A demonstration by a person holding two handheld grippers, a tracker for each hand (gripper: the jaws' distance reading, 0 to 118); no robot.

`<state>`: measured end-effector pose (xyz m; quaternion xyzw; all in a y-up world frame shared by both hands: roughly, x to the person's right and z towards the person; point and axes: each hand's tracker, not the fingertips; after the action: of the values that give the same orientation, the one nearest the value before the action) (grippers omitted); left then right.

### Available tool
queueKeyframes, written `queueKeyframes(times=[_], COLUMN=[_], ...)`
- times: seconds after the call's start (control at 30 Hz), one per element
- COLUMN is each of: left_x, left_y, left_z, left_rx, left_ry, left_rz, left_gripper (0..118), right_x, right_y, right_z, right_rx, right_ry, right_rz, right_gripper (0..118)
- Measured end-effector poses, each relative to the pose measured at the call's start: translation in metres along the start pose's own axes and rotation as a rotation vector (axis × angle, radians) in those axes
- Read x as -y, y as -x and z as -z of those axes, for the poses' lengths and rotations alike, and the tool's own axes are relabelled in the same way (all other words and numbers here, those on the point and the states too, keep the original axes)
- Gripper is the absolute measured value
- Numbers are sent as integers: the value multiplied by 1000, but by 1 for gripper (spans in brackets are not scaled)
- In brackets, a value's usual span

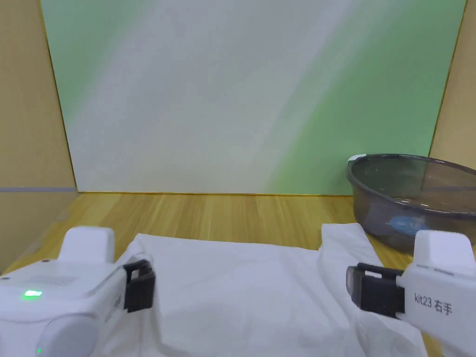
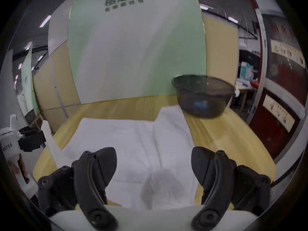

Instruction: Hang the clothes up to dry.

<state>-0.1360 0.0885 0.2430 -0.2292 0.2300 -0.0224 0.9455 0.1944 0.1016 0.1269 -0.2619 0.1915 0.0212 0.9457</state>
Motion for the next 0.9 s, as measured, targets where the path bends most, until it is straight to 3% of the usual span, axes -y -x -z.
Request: queueKeyframes(times=[0.17,0.3,0.47,0.5,0.53,0.57,0.6,0.63,0.67,0.73,0.8,0.9], left_x=[-18,-12,-11,-11,-11,-10,-9,-7,-5,0,-1,-6], left_y=[-3,14,21,17,11,1,-11,-23,-34,-49,-61,-63], left_z=[-16,-25,-16,-13,-11,-5,1,3,4,7,21,36], left_rx=[45,2,-33,-13,1,1,10,-5,-8,59,134,99], left_ry=[-53,-32,-19,-29,-44,-50,-63,-53,-45,-21,30,27], left_rz=[-67,-2,-76,-86,-79,-66,-72,-70,-76,-120,-68,-56], left_gripper=[75,75,74,68,46,0,0,0,0,0,0,0], right_x=[-15,-12,-4,0,4,8,12,15,19,22,23,24], right_y=[27,35,40,42,43,45,49,49,49,45,49,52], right_z=[9,16,31,31,30,33,39,40,45,47,47,47], right_rx=[-11,-67,-36,-28,-31,-30,23,108,114,71,40,65], right_ry=[-19,0,7,5,-6,-36,-39,-49,-30,-7,23,25], right_rz=[-34,-37,-38,-47,-68,-96,-97,-86,-99,-62,-75,-92], right_gripper=[94,94,93,89,72,19,0,0,0,0,0,0])
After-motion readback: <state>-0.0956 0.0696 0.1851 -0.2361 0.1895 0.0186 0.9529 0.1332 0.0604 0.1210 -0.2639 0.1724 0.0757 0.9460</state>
